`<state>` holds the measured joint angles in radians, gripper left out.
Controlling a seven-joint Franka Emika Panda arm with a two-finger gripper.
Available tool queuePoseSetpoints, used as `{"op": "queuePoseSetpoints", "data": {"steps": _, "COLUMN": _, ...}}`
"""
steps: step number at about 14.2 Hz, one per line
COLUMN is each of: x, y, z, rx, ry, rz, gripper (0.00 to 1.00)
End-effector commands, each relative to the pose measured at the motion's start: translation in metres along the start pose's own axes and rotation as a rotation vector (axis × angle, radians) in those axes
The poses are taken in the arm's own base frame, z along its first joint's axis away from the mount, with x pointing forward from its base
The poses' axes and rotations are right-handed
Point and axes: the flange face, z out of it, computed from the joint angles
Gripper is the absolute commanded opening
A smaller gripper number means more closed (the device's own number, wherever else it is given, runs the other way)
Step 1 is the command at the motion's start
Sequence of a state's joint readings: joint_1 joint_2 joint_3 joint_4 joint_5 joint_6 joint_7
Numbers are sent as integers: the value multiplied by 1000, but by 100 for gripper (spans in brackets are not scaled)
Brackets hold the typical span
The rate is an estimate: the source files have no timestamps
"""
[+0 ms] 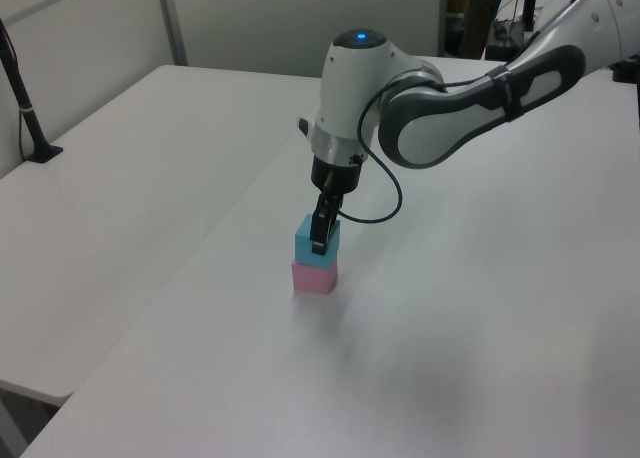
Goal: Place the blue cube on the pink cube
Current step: 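Open the gripper to release the light-blue cube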
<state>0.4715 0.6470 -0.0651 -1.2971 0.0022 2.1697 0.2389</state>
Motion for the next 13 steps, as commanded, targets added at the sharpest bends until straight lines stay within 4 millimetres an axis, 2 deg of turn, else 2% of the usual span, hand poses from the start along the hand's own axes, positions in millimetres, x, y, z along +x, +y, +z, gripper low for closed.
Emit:
{"op": "queuePoseSetpoints", "data": {"steps": 1, "x": 2, "y": -10, "z": 0, "rx": -24, "ry": 29, "rz": 21, "gripper": 54}}
{"op": "queuePoseSetpoints", "data": {"steps": 2, "x": 2, "y": -10, "z": 5, "rx": -25, "ry": 25, "rz": 28, "gripper": 57}}
{"op": "queuePoseSetpoints", "data": {"steps": 3, "x": 2, "y": -10, "z": 5, "rx": -23, "ry": 30, "rz": 28, "gripper": 66}}
{"op": "queuePoseSetpoints", "data": {"steps": 4, "x": 2, "y": -10, "z": 5, "rx": -23, "ry": 32, "rz": 31, "gripper": 100}}
{"op": "queuePoseSetpoints", "data": {"steps": 7, "x": 2, "y": -9, "z": 1, "rx": -25, "ry": 29, "rz": 37, "gripper": 100}}
{"op": "queuePoseSetpoints", "data": {"steps": 8, "x": 3, "y": -8, "z": -8, "rx": -22, "ry": 38, "rz": 44, "gripper": 100}}
{"op": "queuePoseSetpoints", "data": {"steps": 10, "x": 2, "y": -5, "z": -35, "rx": -22, "ry": 27, "rz": 69, "gripper": 100}}
{"op": "queuePoseSetpoints", "data": {"steps": 13, "x": 1, "y": 9, "z": -99, "rx": -14, "ry": 44, "rz": 92, "gripper": 100}}
